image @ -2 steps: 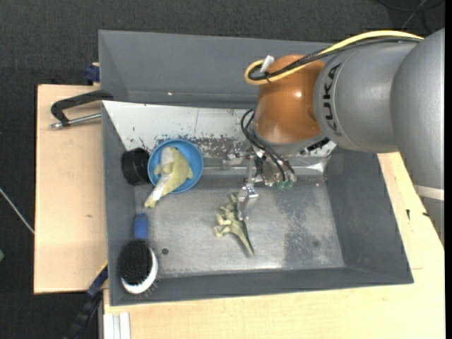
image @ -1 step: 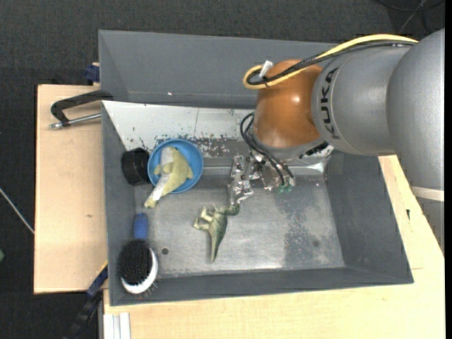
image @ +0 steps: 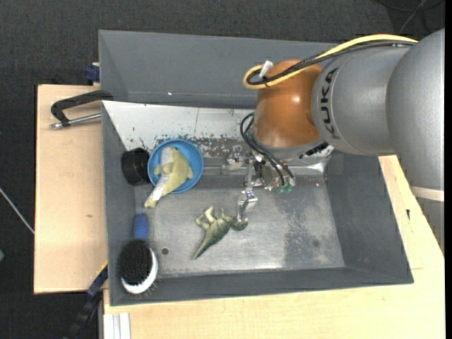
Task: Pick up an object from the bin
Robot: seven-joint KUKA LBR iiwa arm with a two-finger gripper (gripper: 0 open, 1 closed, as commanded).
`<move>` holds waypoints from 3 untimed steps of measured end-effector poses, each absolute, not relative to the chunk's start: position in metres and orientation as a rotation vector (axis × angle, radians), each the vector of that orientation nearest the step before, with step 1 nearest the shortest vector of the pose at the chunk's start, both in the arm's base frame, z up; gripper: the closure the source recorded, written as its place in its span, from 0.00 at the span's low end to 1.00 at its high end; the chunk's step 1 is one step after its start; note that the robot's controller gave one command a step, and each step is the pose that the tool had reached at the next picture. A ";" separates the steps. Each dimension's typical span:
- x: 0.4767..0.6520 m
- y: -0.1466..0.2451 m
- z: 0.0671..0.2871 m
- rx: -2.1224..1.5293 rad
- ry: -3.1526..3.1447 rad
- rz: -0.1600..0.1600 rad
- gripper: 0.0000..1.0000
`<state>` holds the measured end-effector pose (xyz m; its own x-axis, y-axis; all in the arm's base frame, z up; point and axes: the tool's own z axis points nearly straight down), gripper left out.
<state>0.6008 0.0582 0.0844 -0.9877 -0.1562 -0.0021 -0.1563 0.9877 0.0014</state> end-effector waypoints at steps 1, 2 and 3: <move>0.559 0.077 0.082 -0.346 3.124 0.002 0.00; 0.528 0.138 0.081 -0.393 3.119 0.007 0.00; 0.543 0.197 0.073 -0.679 3.056 0.003 0.00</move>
Offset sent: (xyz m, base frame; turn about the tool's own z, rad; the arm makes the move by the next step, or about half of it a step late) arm -0.0417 0.0170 -0.0035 -0.0628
